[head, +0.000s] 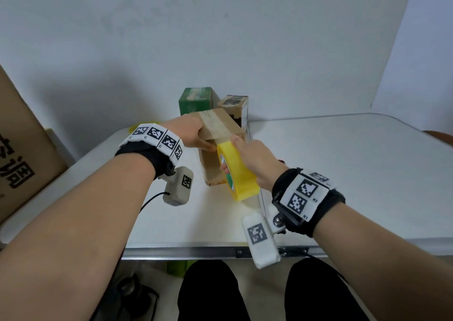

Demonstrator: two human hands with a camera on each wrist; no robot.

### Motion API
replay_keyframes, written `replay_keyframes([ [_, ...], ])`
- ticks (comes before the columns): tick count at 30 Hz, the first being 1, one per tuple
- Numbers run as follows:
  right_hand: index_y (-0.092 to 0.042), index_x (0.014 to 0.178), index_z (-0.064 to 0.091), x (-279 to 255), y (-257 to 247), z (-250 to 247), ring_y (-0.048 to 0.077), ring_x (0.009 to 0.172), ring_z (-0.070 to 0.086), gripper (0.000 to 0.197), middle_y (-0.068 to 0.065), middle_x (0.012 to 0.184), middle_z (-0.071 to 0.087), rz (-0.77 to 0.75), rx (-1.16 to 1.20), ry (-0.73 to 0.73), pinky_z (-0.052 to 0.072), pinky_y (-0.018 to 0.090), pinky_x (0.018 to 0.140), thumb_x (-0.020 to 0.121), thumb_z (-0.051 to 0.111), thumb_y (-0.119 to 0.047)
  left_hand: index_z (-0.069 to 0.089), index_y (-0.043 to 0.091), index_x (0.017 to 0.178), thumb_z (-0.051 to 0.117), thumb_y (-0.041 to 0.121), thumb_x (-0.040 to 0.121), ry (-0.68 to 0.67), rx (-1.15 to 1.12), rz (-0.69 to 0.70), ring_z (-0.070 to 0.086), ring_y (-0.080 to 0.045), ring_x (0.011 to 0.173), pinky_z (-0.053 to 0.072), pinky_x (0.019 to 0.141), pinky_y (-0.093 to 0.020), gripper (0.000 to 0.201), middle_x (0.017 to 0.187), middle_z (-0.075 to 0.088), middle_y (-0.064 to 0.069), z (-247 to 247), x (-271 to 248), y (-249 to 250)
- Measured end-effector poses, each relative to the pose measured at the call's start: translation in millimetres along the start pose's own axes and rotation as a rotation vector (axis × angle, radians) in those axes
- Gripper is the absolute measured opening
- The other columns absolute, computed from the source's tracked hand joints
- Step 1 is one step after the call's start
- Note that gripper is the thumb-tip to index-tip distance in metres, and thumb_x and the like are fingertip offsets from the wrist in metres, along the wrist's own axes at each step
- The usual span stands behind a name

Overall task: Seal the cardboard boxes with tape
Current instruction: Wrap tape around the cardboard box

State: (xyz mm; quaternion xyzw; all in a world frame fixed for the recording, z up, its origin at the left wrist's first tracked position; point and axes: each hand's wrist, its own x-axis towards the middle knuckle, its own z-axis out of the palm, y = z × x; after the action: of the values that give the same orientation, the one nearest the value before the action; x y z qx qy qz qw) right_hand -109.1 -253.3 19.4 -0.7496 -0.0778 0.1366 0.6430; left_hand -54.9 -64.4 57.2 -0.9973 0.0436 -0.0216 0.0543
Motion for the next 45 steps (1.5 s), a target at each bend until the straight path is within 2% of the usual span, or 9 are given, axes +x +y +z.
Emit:
replay_keyframes([
  [5,0.009,0.099,0.069,4,18,5,0.025,0.069,0.071,0.062,0.016,0.079,0.075,-0.010,-0.016,0.017,0.060,0.037,0.079,0.103,0.038,-0.045,0.053,0.017,0.082,0.061,0.075,0.072,-0.013,0.013,-0.035,0.051,-0.013,0.067,0.037,0.056,-0.029,0.060,0.078,0.058,0.000,-1,-5,0],
  [12,0.003,0.110,0.061,13,27,1,0.013,0.056,0.068,0.056,0.003,0.058,0.070,0.067,-0.054,0.056,0.057,0.026,0.069,0.101,0.041,-0.048,0.062,0.012,0.079,0.054,0.086,0.065,-0.036,0.048,-0.083,0.060,-0.019,0.072,0.049,0.064,-0.033,0.075,0.080,0.066,-0.003,0,-2,1],
  [14,0.001,0.117,0.058,18,24,-4,0.016,0.076,0.069,0.057,0.007,0.079,0.074,0.077,-0.091,0.081,0.055,0.028,0.081,0.100,0.042,-0.051,0.066,0.013,0.082,0.052,0.084,0.068,-0.030,0.071,-0.099,0.061,-0.019,0.077,0.052,0.070,-0.034,0.074,0.087,0.068,-0.005,4,3,3],
  [17,-0.001,0.130,0.055,23,18,-9,0.031,0.112,0.059,0.065,0.017,0.123,0.063,0.079,-0.231,0.105,0.048,0.038,0.095,0.097,0.042,-0.056,0.058,0.010,0.121,0.059,0.069,0.080,-0.153,0.125,-0.121,0.056,-0.025,0.106,0.043,0.090,-0.035,0.072,0.121,0.059,-0.006,1,-1,11],
  [21,-0.001,0.135,0.051,23,6,-14,0.033,0.123,0.052,0.060,0.020,0.135,0.055,0.050,-0.361,0.065,0.042,0.043,0.106,0.101,0.036,-0.049,0.050,0.021,0.136,0.049,0.060,0.092,-0.309,-0.233,-0.105,0.046,-0.015,0.121,0.033,0.107,-0.030,0.059,0.135,0.051,0.004,-20,1,-16],
  [25,0.002,0.140,0.046,27,0,-16,0.034,0.129,0.049,0.066,0.022,0.141,0.050,0.047,-0.467,0.013,0.037,0.043,0.110,0.103,0.029,-0.050,0.040,0.009,0.146,0.027,0.054,0.101,-0.114,-0.330,-0.224,0.035,-0.029,0.140,0.027,0.116,-0.043,0.065,0.153,0.035,-0.012,-33,21,-35],
  [29,0.000,0.141,0.045,37,3,-18,0.034,0.129,0.048,0.064,0.020,0.142,0.049,0.051,-0.479,0.024,0.038,0.043,0.110,0.103,0.031,-0.050,0.022,0.009,0.153,0.008,0.049,0.104,-0.093,-0.301,-0.246,0.020,-0.027,0.147,0.015,0.120,-0.037,0.066,0.161,0.019,-0.011,-2,48,-36],
  [35,0.000,0.141,0.045,51,8,-15,0.034,0.127,0.050,0.062,0.020,0.140,0.051,0.063,-0.457,0.033,0.040,0.044,0.109,0.103,0.034,-0.048,0.012,0.012,0.155,0.009,0.031,0.107,-0.058,-0.217,-0.088,0.005,-0.019,0.150,0.003,0.119,-0.037,0.052,0.163,0.006,-0.005,23,41,-13],
  [45,-0.001,0.128,0.054,47,8,-17,0.033,0.118,0.055,0.050,0.021,0.130,0.056,0.057,-0.481,0.026,0.043,0.041,0.104,0.105,0.034,-0.041,0.016,0.027,0.155,0.009,0.038,0.106,0.009,-0.304,0.182,0.006,-0.004,0.148,-0.004,0.119,-0.035,0.051,0.162,0.010,0.010,28,-7,28],
])
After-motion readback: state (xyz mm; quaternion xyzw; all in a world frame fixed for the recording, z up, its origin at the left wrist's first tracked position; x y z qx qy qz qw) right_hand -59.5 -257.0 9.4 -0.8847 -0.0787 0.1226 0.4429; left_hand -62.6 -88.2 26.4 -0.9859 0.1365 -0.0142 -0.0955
